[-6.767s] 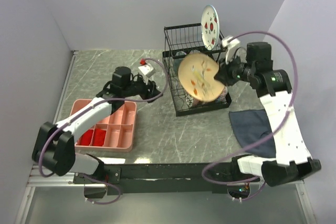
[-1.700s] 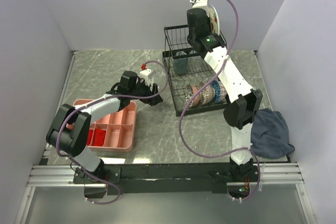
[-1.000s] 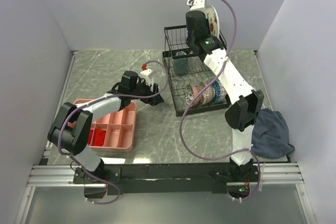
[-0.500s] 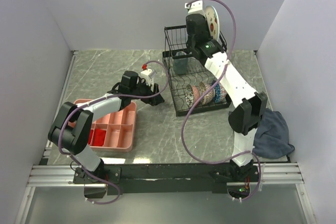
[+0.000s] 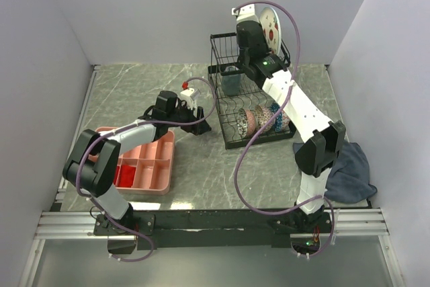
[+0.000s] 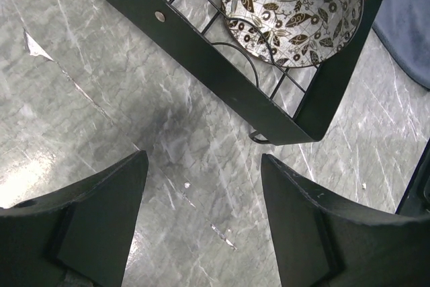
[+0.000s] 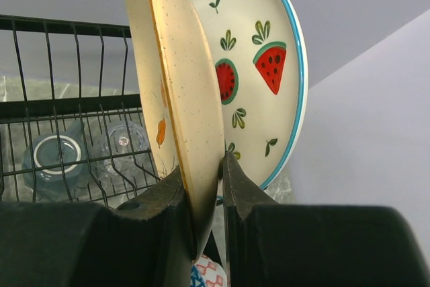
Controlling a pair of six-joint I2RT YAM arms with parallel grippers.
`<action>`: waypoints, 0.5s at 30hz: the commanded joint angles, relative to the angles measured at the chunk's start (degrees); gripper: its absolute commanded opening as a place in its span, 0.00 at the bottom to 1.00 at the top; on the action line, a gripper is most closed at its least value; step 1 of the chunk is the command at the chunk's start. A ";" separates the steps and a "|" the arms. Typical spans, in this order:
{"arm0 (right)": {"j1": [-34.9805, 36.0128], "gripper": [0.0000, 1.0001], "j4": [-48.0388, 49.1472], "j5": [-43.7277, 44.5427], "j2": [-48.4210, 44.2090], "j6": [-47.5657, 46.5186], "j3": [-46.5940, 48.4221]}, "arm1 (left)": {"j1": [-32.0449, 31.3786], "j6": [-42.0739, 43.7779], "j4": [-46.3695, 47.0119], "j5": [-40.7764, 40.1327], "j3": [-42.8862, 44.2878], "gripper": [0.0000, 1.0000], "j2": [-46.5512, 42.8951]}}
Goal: Load the mixed dishes into the dish rack
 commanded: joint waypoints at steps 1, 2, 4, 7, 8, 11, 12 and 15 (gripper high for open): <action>-1.30 0.00 0.79 4.07 -1.91 -0.39 3.49 | -0.06 0.01 1.24 1.40 2.09 0.74 -0.37; -1.74 0.00 0.17 3.98 -1.47 0.31 4.28 | -0.06 0.01 1.16 1.31 1.92 0.74 -0.37; -3.14 0.00 -1.84 3.02 -0.07 2.42 5.34 | -0.06 0.18 1.07 1.31 2.00 0.74 -0.37; -4.55 0.00 -2.29 1.79 1.52 2.08 5.96 | -0.06 0.53 0.63 1.31 2.09 0.74 -0.37; -4.73 0.00 -2.12 1.52 1.87 1.73 6.04 | -0.06 0.54 0.54 1.31 2.09 0.74 -0.28; -5.08 0.00 -1.07 0.21 2.49 0.06 5.87 | -0.06 0.62 0.45 1.23 2.18 0.74 0.15; -4.99 0.00 -0.98 0.03 2.66 -0.38 5.96 | -0.06 0.62 0.37 1.31 2.27 0.74 0.42; -4.99 0.06 -0.89 1.24 3.10 -0.56 6.66 | 0.03 0.54 0.28 1.40 2.53 0.75 0.77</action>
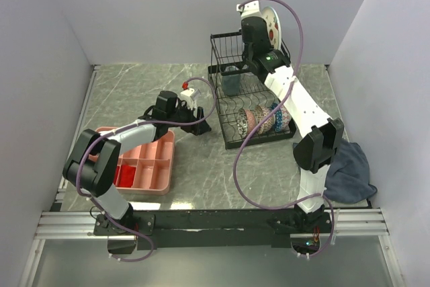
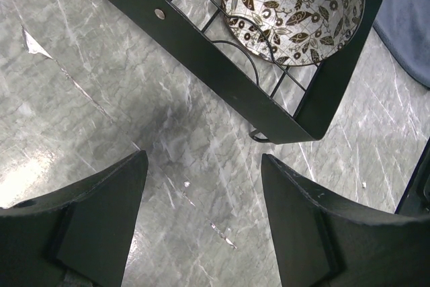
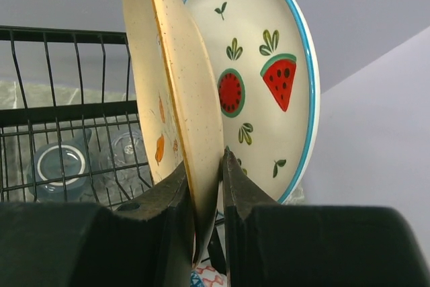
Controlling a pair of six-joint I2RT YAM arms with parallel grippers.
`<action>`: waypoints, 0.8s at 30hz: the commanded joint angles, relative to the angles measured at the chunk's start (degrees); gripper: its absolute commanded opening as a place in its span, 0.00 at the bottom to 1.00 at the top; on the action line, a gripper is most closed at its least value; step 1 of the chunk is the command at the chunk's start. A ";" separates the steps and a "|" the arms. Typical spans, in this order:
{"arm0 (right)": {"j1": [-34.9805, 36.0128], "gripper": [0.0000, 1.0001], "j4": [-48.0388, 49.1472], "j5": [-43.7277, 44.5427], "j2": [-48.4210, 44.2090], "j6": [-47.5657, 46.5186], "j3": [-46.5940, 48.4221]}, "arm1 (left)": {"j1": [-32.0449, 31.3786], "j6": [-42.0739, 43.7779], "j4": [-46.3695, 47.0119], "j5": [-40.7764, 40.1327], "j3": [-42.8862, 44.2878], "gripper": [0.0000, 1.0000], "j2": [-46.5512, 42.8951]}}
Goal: Load the mixed dishes into the dish rack
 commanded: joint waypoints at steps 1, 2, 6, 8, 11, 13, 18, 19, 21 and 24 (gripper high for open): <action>-2.13 0.23 1.10 6.02 0.18 -2.48 3.18 | -0.06 0.47 0.39 1.42 2.71 0.75 0.84; -2.13 0.40 1.19 5.93 -0.17 -2.65 3.01 | 0.03 0.47 0.30 1.42 3.06 0.75 1.01; -2.04 0.68 1.10 4.88 -2.19 -2.83 1.96 | 0.03 -0.05 0.47 1.69 3.58 0.75 1.45; -2.04 0.69 0.75 4.88 -2.90 -2.57 1.60 | 0.12 -0.14 0.82 1.95 3.59 0.74 1.45; -2.04 0.72 0.66 5.32 -3.69 -2.57 1.43 | 0.03 -0.15 0.91 1.86 3.85 0.75 1.37; -1.69 0.76 0.75 5.23 -4.82 -2.57 1.34 | 0.03 0.12 0.83 1.77 3.85 0.75 0.84; -0.64 0.86 -1.53 1.11 -8.87 -0.29 2.22 | 0.12 1.17 -1.02 -1.20 4.99 0.77 -1.18; -0.38 0.88 -2.75 0.14 -10.79 0.50 1.87 | 0.12 1.43 -1.54 -2.26 5.69 0.78 -1.45; -0.46 0.99 -3.90 -2.94 -12.91 3.58 0.47 | 0.20 2.40 -3.64 -4.89 8.24 0.96 -2.32; -0.55 1.00 -1.90 -6.18 -19.14 3.85 -7.86 | 0.20 3.89 -6.11 -7.97 11.84 0.96 -3.55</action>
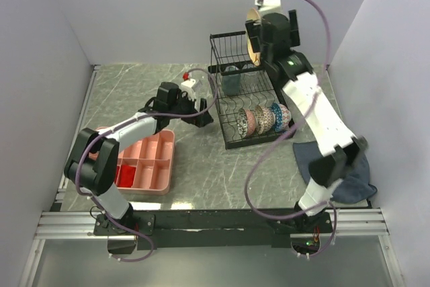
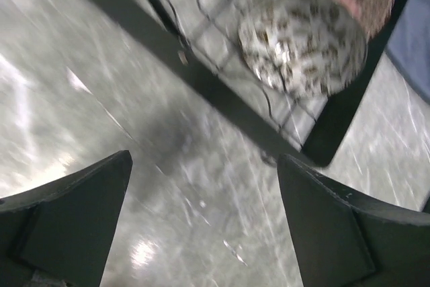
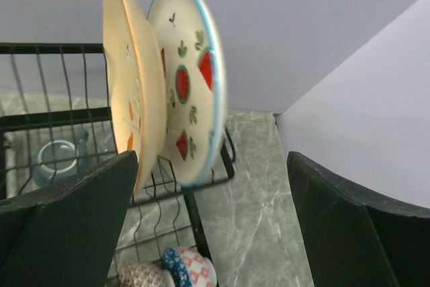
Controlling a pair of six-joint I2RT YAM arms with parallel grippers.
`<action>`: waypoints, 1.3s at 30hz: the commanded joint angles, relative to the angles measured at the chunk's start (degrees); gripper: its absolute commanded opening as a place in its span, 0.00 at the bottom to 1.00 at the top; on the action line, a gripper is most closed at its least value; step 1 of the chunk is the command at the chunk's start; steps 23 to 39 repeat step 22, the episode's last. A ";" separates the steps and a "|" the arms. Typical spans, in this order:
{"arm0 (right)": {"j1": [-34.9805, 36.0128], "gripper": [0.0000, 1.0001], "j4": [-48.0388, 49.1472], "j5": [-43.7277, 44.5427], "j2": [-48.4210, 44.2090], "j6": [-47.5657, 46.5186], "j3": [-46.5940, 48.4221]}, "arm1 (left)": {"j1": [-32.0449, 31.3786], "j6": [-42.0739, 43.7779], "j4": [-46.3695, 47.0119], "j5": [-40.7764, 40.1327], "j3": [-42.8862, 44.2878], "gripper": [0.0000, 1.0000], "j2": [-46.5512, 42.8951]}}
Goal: Load the mixed dishes into the dish rack
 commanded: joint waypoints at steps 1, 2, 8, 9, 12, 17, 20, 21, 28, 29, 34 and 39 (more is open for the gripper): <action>0.15 1.00 0.59 -5.08 -12.96 3.28 -8.60 | 0.29 2.61 -2.49 -5.88 6.64 0.96 -4.87; -0.37 1.00 -1.16 -7.61 -14.03 5.37 -9.15 | 0.55 2.61 -2.93 -6.24 7.61 0.96 -5.39; -2.13 1.00 -3.72 -6.23 -22.12 14.25 -18.72 | 2.13 1.56 -7.94 -7.82 10.16 0.97 -9.52; -3.27 1.00 -4.25 -6.49 -24.04 14.97 -19.60 | 2.31 1.03 -8.29 -8.00 10.43 0.96 -10.75; -5.99 1.00 -5.40 -7.72 -28.79 16.82 -23.38 | 3.02 2.68 -10.57 -10.63 12.01 0.97 -12.77; -9.77 1.00 -4.79 -7.45 -35.48 16.82 -31.38 | 3.54 9.28 -12.51 -17.66 16.13 0.96 -13.22; -13.64 1.00 -4.34 -8.60 -39.44 16.81 -36.30 | 4.59 11.05 -11.11 -21.09 17.54 0.96 -12.61; -14.69 1.00 -4.60 -9.91 -41.01 16.82 -37.09 | 4.95 12.96 -11.02 -21.53 17.98 0.96 -11.82; -16.36 1.00 -4.78 -10.27 -41.90 16.82 -38.67 | 5.73 13.07 -10.76 -22.23 19.29 0.96 -11.29; -16.36 1.00 -4.78 -10.27 -41.90 16.82 -38.67 | 5.73 13.07 -10.76 -22.23 19.29 0.96 -11.29; -16.36 1.00 -4.78 -10.27 -41.90 16.82 -38.67 | 5.73 13.07 -10.76 -22.23 19.29 0.96 -11.29; -16.36 1.00 -4.78 -10.27 -41.90 16.82 -38.67 | 5.73 13.07 -10.76 -22.23 19.29 0.96 -11.29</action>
